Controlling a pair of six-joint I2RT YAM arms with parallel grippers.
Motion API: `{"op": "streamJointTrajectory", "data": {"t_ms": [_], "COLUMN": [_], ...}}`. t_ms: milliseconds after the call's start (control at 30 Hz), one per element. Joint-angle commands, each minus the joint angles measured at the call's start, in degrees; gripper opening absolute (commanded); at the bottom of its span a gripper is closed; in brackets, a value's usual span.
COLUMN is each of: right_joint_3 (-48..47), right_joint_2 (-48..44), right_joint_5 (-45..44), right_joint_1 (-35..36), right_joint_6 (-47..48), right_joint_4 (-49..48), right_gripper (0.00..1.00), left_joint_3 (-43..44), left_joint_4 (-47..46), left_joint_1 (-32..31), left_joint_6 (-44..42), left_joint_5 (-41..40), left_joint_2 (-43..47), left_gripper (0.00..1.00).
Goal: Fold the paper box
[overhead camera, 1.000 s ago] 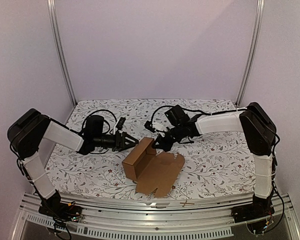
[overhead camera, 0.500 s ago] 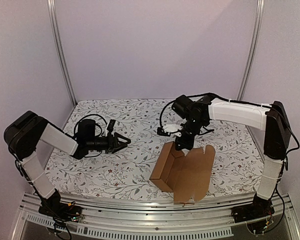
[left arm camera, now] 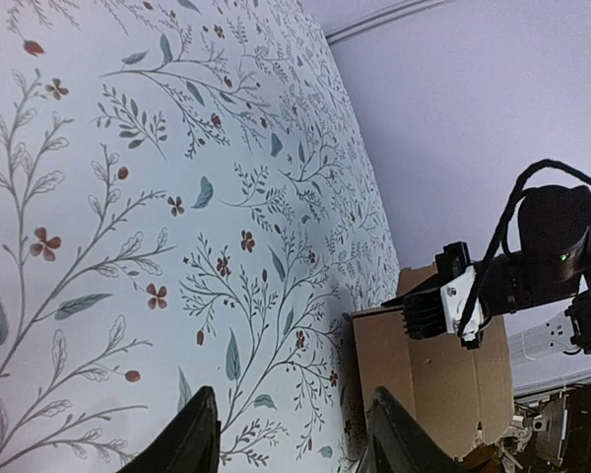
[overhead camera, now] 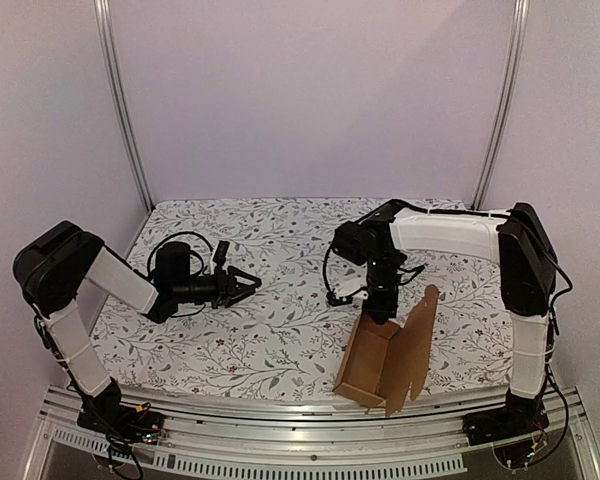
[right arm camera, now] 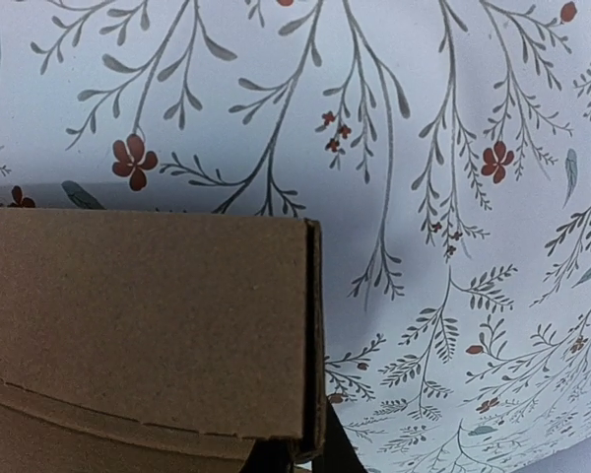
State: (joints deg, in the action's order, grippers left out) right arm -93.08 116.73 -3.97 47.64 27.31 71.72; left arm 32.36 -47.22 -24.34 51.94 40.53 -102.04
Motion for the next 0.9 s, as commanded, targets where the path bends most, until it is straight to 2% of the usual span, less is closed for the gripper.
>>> {"op": "streamJointTrajectory", "data": {"t_ms": [0,200,533,767,867], "right_joint_3": [1.4,3.4,5.5,7.6,10.4], "right_joint_2": [1.8,1.7,3.3,3.1,1.8], "right_joint_5": [2.1,3.3,3.0,-1.2,-6.6], "right_joint_1": [0.4,0.4,0.4,0.5,1.0], "right_joint_6": [-1.4,-2.5,-3.0,-3.8,-4.6], "right_joint_4": [-4.4,-8.7,-9.0,-11.8,-16.2], "right_gripper": [0.06,0.07,0.17,0.15,0.11], "left_joint_3": [-0.9,-0.6,-0.4,-0.3,-0.2], "left_joint_4": [-0.5,-0.2,-1.8,-4.6,-5.1], "left_joint_1": [0.4,0.4,0.4,0.5,0.5], "left_joint_6": [-0.6,-0.7,-0.4,0.8,1.0], "left_joint_5": [-0.4,-0.5,0.1,0.7,0.8], "left_joint_2": [0.7,0.3,-1.7,-3.4,-4.0], "left_gripper": [0.51,0.50,0.49,0.49,0.49]}}
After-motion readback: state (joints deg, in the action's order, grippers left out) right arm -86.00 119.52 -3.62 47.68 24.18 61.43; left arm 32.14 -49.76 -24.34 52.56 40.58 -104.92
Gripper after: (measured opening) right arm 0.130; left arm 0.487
